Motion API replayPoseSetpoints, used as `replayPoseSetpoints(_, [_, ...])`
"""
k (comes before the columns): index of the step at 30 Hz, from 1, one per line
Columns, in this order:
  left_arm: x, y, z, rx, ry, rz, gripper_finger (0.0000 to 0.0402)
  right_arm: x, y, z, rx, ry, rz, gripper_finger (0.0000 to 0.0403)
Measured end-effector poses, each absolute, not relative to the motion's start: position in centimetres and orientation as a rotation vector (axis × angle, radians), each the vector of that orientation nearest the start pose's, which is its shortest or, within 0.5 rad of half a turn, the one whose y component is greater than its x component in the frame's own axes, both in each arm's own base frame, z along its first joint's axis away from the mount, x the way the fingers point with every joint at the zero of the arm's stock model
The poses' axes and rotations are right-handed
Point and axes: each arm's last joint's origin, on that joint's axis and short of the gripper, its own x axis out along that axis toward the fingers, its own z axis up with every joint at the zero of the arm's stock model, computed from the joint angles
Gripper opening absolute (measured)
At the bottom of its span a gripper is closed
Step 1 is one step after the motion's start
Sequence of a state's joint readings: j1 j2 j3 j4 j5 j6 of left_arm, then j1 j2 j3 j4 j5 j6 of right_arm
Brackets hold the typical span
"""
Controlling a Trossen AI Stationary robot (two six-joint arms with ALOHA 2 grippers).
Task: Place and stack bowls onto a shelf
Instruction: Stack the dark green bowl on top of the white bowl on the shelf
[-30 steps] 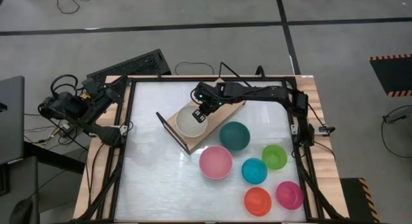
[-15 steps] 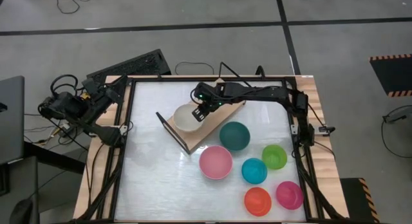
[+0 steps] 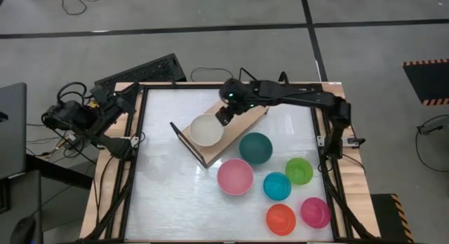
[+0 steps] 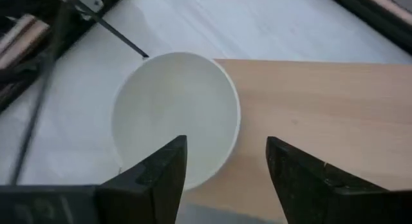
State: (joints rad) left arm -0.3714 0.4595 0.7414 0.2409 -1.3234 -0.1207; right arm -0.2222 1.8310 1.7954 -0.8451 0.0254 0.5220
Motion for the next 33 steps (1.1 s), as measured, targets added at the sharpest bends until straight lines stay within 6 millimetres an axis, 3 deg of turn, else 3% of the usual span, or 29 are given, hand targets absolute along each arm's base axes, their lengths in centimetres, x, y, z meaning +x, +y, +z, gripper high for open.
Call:
replayPoseSetpoints(5, [7.3,0.2,38.3,-0.5,-0.404,0.905,0.0076,33.8,-7.0,36.1,0.469,0.932,-0.615,0.0239])
replayPoseSetpoints(11, [7.8,-0.2,38.1,-0.45,-0.385,0.763,0.0101,28.1,-4.3,37.2,0.379,1.164,-0.915,0.0239])
replayPoseSetpoints(16, [9.0,-0.9,37.7,-0.459,-0.362,0.592,0.0152,24.4,-1.5,37.7,0.463,1.049,-0.892,0.0239])
replayPoseSetpoints(21, [10.6,-1.5,37.0,-0.457,-0.306,0.564,0.0211,19.8,0.0,34.5,0.596,1.05,-1.037,0.0239])
replayPoseSetpoints(24, [11.3,-1.7,36.6,-0.485,-0.289,0.544,0.0237,18.3,0.7,32.3,0.718,1.003,-1.014,0.024])
replayPoseSetpoints(29, [11.5,-1.6,35.8,-0.596,-0.246,0.477,0.0244,19.1,2.0,28.4,0.855,0.946,-0.888,0.0241])
replayPoseSetpoints(33, [11.5,-1.4,35.0,-0.692,-0.185,0.439,0.0245,19.6,2.4,25.9,0.872,1.02,-0.898,0.0241])
